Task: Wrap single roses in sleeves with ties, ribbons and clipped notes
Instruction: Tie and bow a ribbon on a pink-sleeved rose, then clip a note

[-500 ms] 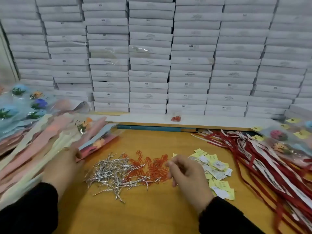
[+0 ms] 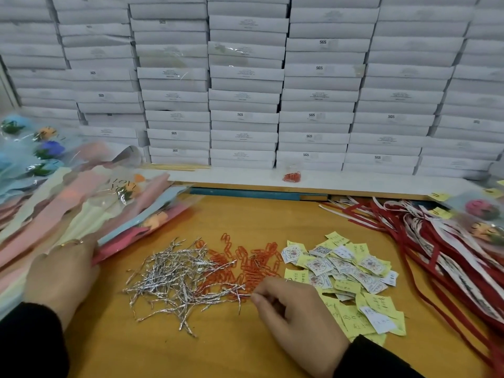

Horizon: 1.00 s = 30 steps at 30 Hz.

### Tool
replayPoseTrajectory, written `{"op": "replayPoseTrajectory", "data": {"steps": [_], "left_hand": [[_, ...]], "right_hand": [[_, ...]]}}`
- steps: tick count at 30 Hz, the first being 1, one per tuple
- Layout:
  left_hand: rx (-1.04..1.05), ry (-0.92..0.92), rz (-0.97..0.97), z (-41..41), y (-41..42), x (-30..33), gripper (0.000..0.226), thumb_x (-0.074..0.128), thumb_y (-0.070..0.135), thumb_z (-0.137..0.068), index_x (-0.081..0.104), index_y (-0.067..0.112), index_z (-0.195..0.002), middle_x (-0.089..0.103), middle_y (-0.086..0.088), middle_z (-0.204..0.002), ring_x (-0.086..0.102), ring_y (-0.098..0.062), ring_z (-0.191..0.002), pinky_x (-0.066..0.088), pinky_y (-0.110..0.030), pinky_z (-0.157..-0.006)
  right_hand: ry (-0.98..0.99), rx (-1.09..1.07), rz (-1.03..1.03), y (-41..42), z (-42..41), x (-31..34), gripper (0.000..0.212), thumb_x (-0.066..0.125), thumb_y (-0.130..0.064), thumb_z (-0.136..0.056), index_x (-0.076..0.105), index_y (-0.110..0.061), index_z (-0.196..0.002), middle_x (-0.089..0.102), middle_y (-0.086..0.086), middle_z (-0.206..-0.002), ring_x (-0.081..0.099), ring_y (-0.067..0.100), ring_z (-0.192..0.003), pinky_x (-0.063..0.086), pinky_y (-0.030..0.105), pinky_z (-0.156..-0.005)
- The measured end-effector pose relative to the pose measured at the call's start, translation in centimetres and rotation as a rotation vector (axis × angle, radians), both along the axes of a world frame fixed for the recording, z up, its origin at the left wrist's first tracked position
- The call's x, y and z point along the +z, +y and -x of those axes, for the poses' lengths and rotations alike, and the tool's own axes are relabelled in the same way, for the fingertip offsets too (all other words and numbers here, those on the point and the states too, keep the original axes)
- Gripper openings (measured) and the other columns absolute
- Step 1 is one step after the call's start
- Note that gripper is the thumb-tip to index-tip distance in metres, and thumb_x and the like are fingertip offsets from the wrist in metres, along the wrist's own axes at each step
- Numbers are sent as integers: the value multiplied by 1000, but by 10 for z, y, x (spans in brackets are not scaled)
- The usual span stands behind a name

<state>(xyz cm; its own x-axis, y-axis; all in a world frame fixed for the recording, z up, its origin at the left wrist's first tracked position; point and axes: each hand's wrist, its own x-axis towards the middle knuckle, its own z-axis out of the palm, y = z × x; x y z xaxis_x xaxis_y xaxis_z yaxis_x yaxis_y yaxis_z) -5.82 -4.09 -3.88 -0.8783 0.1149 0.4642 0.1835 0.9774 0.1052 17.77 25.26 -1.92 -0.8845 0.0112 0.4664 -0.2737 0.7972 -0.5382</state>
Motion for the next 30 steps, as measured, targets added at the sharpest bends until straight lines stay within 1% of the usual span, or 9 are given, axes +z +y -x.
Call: {"op": "replayPoseTrajectory", "data": {"steps": [4,11,14,16,19,22,24,27,30], "left_hand": [[-51,55,-75,-13,19,13,24,74,4,-65,56,19,-68,48,-4,-57,53,-29,-55,46,-38,-53],[-237,129,-233,-79,81,56,10,65,7,-79,61,13,-84,53,-7,-72,57,-33,-67,43,-37,-55],[-445,76,-391,-112,113,64,14,63,8,-82,58,20,-82,47,4,-70,49,-12,-60,32,-30,-51],[-571,56,-448,-131,131,62,15,63,9,-82,59,24,-84,45,10,-75,49,-6,-63,37,-29,-53],[-718,1,-492,-150,148,50,22,66,9,-81,60,28,-89,44,11,-86,52,-6,-74,46,-32,-66],[-825,-73,-538,-160,158,39,31,65,8,-81,60,32,-99,40,18,-93,48,6,-89,39,-8,-71],[-859,-118,-551,-165,163,36,33,64,7,-81,62,27,-108,41,18,-95,45,10,-94,34,-1,-75],[-897,-199,-676,-173,163,36,28,57,19,-83,59,35,-106,48,15,-100,51,6,-97,37,-5,-82],[-885,-365,-968,-176,161,41,31,57,5,-88,59,33,-100,57,-1,-102,62,-2,-93,48,-14,-77]], "right_hand": [[51,24,3,-1,0,1,20,46,-33,-93,60,-19,-86,51,-14,-71,50,9,-72,41,25,-64],[20,11,106,-6,4,3,18,49,-33,-93,60,-22,-85,52,-14,-66,48,2,-65,40,24,-63],[-58,35,316,-17,7,7,16,49,-35,-94,62,-33,-84,65,-5,-76,54,1,-61,47,28,-65],[-98,62,466,-24,11,10,15,49,-35,-94,62,-37,-86,67,-10,-73,57,-1,-58,48,20,-62],[-136,99,720,-30,15,15,22,48,-43,-89,64,-29,-82,62,-13,-60,56,-2,-57,44,14,-59],[-141,87,1005,-30,17,17,24,51,-35,-89,63,-18,-78,62,-10,-57,56,0,-55,45,14,-52],[-108,37,1075,-25,18,15,20,52,-22,-93,63,-12,-78,61,-11,-53,54,-4,-49,41,11,-47],[-98,-26,1123,-15,19,13,21,52,-15,-93,62,-9,-76,59,-6,-51,53,2,-46,40,13,-45],[-128,-49,1143,-8,21,10,22,52,-17,-93,61,-12,-73,58,1,-53,51,10,-46,40,17,-47]]}}
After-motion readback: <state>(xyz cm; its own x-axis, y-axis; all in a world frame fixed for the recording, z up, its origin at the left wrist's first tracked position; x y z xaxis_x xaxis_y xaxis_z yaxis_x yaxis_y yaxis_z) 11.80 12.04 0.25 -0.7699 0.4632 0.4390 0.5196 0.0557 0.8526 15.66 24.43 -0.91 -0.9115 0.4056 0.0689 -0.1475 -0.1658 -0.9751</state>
